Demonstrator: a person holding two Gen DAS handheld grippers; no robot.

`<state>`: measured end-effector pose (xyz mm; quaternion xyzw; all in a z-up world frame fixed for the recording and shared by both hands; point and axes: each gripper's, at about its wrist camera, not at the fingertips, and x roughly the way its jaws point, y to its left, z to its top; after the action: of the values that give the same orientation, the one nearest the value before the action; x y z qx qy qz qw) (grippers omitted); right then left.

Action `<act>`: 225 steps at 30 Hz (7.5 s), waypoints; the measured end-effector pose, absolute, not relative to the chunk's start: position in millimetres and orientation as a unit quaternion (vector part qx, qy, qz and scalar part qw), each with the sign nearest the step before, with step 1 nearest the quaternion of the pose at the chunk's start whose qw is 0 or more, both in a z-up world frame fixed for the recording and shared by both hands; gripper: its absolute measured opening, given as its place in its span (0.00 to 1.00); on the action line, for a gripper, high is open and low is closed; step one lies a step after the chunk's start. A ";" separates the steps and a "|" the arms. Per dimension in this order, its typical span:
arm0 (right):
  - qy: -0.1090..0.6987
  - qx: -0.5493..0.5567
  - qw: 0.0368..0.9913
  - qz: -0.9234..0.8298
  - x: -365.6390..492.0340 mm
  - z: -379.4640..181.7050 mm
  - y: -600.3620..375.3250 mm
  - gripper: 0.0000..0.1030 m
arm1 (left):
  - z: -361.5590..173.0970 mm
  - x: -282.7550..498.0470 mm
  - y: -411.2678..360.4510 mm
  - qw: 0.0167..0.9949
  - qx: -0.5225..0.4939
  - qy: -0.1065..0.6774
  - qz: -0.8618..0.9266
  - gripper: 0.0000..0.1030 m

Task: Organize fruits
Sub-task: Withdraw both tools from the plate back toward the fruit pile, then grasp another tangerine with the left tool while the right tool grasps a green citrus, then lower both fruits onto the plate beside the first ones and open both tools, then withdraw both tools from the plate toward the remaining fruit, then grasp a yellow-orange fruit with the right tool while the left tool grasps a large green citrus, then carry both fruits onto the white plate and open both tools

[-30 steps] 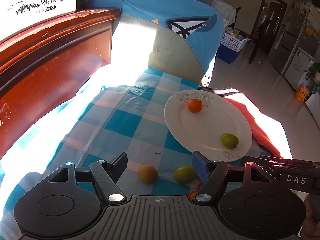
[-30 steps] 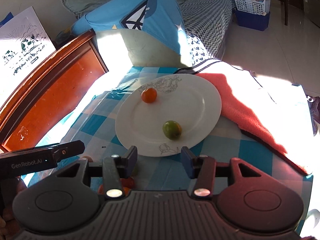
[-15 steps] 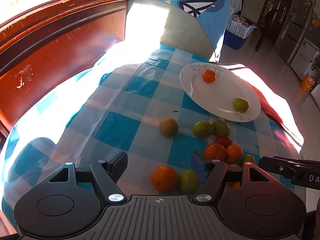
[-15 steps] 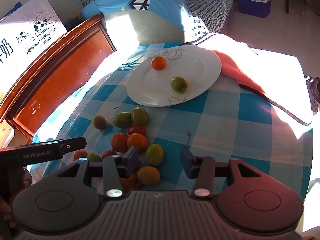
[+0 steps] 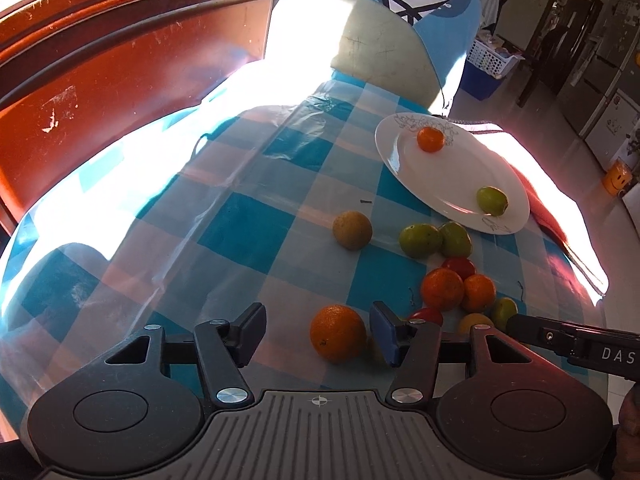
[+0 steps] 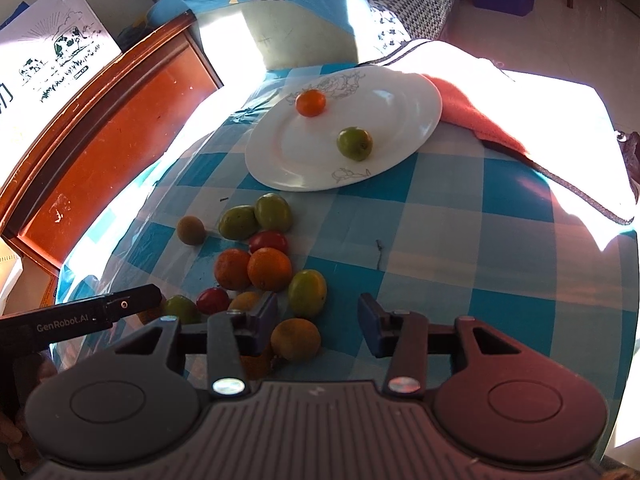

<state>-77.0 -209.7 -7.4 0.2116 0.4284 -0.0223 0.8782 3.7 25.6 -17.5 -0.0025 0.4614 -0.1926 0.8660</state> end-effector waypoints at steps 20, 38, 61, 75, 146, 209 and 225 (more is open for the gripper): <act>0.423 0.166 0.890 -0.034 -64.6 -13.7 -194.6 0.23 | -28.3 -4.5 6.1 0.868 0.076 0.448 -0.200 0.27; 0.369 0.186 0.910 -0.030 -55.6 23.1 -207.9 0.23 | 0.6 11.8 -9.3 0.891 0.036 0.402 -0.211 0.27; 0.358 0.197 0.910 -0.065 21.5 20.5 -265.4 0.23 | -0.4 76.8 -91.6 0.882 0.038 0.370 -0.289 0.27; 0.385 0.219 0.893 -0.084 50.5 -8.1 -282.9 0.23 | -23.6 95.0 -115.7 0.870 0.046 0.393 -0.296 0.27; 0.428 0.244 0.868 -0.060 -93.0 -9.1 -205.4 0.51 | -9.7 -24.6 0.1 0.875 0.096 0.410 -0.238 0.91; 0.363 0.247 0.897 -0.054 -44.4 34.7 -242.5 0.26 | 4.6 18.2 -42.4 0.879 0.033 0.376 -0.292 0.25; 0.363 0.281 0.883 -0.098 12.4 19.0 -287.9 0.26 | -11.2 60.9 -91.7 0.872 0.047 0.376 -0.310 0.25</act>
<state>12.4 -287.9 19.0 0.2810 0.3630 -0.0976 0.8830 60.9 -91.7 -11.2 0.0468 0.3755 -0.3096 0.8723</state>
